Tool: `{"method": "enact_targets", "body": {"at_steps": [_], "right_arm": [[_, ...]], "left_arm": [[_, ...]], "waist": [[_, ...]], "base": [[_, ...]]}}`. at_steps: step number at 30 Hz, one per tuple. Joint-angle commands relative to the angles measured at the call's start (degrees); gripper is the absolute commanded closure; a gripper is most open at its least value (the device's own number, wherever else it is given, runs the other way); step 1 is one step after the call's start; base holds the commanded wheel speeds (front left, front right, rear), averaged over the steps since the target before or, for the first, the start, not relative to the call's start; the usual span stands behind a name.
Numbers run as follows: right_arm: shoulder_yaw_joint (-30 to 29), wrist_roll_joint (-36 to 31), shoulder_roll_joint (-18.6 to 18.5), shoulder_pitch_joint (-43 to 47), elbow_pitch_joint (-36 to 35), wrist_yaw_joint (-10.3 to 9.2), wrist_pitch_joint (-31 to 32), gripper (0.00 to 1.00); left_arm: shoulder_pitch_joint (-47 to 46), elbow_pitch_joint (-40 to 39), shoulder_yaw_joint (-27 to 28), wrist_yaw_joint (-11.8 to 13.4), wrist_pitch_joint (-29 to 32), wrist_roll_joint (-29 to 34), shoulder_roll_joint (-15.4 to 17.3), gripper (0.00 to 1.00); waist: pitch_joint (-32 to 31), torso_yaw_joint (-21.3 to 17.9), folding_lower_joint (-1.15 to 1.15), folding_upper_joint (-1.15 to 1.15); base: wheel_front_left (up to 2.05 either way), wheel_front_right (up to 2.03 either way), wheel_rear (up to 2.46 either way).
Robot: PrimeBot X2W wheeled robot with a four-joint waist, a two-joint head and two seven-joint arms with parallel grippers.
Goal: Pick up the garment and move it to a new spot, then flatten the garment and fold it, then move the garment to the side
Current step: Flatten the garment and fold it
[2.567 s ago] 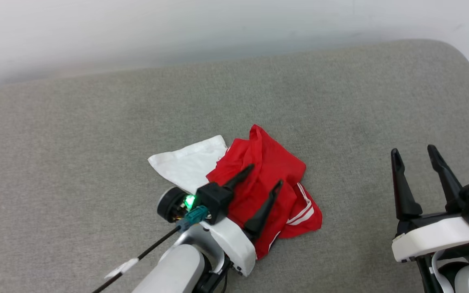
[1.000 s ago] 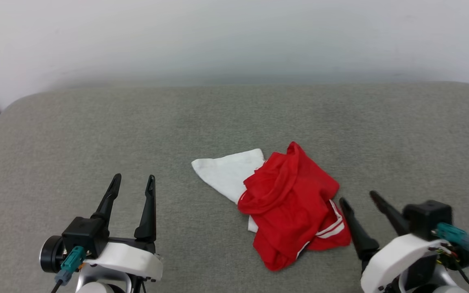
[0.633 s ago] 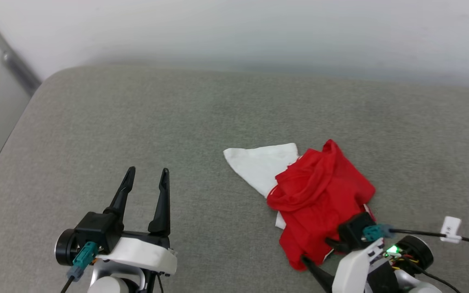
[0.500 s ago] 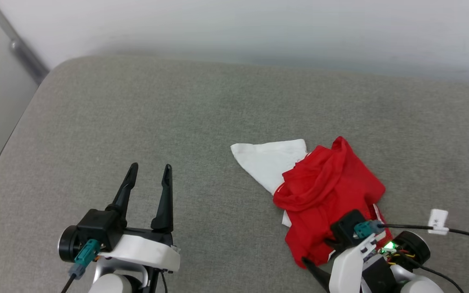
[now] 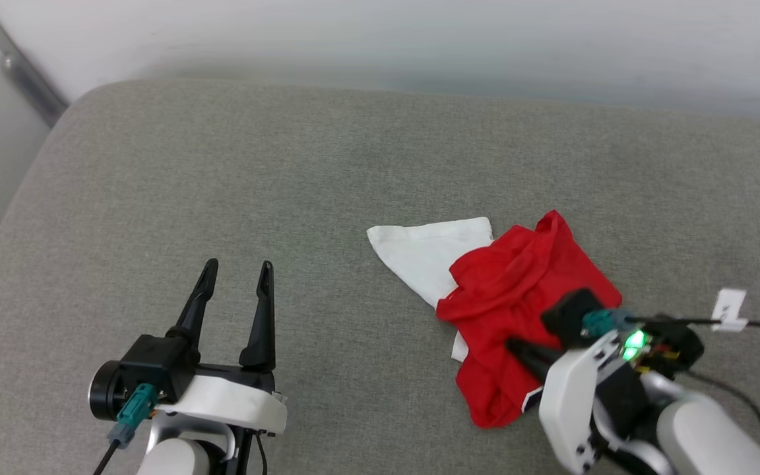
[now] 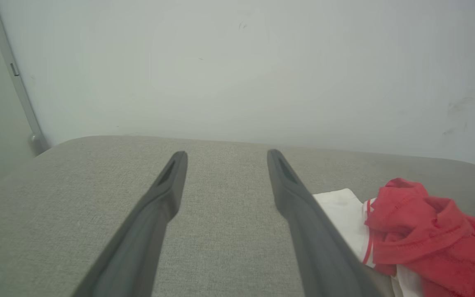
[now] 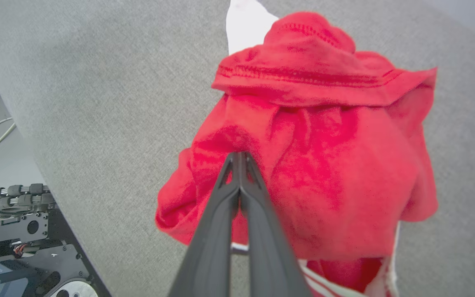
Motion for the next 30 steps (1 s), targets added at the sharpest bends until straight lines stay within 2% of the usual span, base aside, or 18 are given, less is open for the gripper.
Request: {"method": "enact_targets", "body": {"at_steps": [1, 8, 13, 19, 23, 27, 28, 29, 30], "right_arm": [[-1.2, -0.9, -0.4, -2.4, -0.8, -0.02, -1.2, 1.00], [-11.5, -2.8, -0.2, -10.2, 1.6, -0.02, -4.8, 1.00], [-18.4, -3.4, -0.1, -14.0, 7.2, -0.02, -7.7, 1.00], [-27.2, -3.5, 2.7, -13.1, 16.8, -0.02, -15.3, 1.00], [-29.9, -3.5, 4.3, -13.2, 22.9, -0.02, -20.4, 1.00], [-30.0, -3.6, 5.4, -14.3, 26.1, -0.02, -26.4, 1.00], [-30.0, -3.7, 5.6, -14.3, 26.8, -0.02, -28.0, 0.96], [-29.9, -3.9, 5.8, -14.3, 27.3, -0.02, -29.4, 0.60], [-29.6, -4.0, 6.0, -14.4, 27.6, -0.01, -30.7, 0.00]], "left_arm": [[-0.8, 0.0, 0.4, -0.3, -0.1, 0.5, -0.2, 0.00], [-2.0, -0.6, 1.4, -1.6, -0.1, 1.6, -1.5, 0.00], [-3.2, -0.7, 1.4, -2.8, -0.1, 2.5, -2.7, 0.00], [-4.3, -0.8, 2.2, -4.0, -0.1, 3.4, -4.1, 0.00], [-4.9, -0.6, 3.0, -4.7, -0.1, 3.9, -4.7, 0.00], [-5.3, -0.2, 3.9, -5.5, -0.1, 4.5, -5.0, 0.00], [-5.2, -0.1, 4.1, -5.6, -0.1, 4.6, -5.1, 0.00], [-5.0, 0.0, 4.2, -5.7, -0.1, 4.7, -5.2, 0.00], [-4.8, 0.2, 4.4, -5.8, -0.1, 4.9, -5.2, 0.00]], "waist": [[0.3, -0.6, 0.00, 0.00], [2.6, -1.4, 0.00, 0.00], [4.9, -0.5, 0.00, 0.00], [7.2, 0.5, 0.00, 0.00], [8.4, 0.7, 0.00, 0.00], [8.5, 0.4, 0.00, 0.00], [8.3, 0.3, 0.00, 0.00], [8.1, 0.1, 0.00, 0.00], [7.8, 0.0, 0.00, 0.00]], "base": [[0.00, 0.00, 0.00], [0.00, 0.00, 0.00], [0.00, 0.00, 0.00], [0.00, 0.00, 0.00], [0.00, 0.00, 0.00], [0.00, 0.00, 0.00], [0.00, 0.00, 0.00], [0.00, 0.00, 0.00], [0.00, 0.00, 0.00]]}}
